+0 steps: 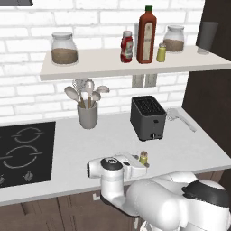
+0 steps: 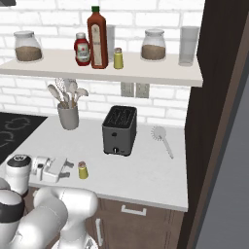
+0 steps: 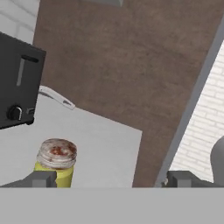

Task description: Put the shaker and condiment bottle from the counter next to their counterparts in the cabinet.

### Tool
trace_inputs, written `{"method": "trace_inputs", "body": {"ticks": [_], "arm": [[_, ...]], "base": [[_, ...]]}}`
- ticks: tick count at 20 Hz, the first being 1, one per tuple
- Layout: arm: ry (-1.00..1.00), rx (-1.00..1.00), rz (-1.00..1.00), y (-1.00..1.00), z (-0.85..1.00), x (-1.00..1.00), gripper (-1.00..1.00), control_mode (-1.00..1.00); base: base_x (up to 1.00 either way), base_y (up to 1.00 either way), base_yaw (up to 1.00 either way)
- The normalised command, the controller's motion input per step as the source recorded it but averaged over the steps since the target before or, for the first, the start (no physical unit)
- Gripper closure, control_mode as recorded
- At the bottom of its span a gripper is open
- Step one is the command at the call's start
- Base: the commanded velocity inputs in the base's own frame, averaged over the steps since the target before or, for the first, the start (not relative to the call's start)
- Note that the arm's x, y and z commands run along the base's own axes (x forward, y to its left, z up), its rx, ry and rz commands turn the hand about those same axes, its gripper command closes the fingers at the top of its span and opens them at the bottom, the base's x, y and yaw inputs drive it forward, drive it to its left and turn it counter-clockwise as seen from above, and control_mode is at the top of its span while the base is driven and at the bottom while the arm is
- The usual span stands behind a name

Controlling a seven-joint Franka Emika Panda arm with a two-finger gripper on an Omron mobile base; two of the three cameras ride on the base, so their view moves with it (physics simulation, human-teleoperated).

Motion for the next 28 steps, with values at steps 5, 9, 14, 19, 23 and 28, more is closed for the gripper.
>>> {"method": "trace_inputs", "body": {"ticks": [5,9,14,19,23,28], "arm": [[0.02,0.00,0.06,0.00,-0.19,0.00,-1.00,-1.00],[0.02,0.00,0.05,0.00,-0.08,0.00,-1.00,-1.00],[0.01,0.00,0.03,0.00,0.00,0.00,-1.00,-1.00],[0.03,0.00,0.04,0.00,0.00,0.00,-1.00,-1.00],[0.07,0.00,0.03,0.00,0.00,0.11,-1.00,-1.00],[0.05,0.00,0.02,0.00,0.00,0.06,-1.00,-1.00]], "base": [[0.00,0.00,0.00],[0.00,0.00,0.00],[0.00,0.00,0.00],[0.00,0.00,0.00],[0.00,0.00,0.00],[0.00,0.00,0.00]]}}
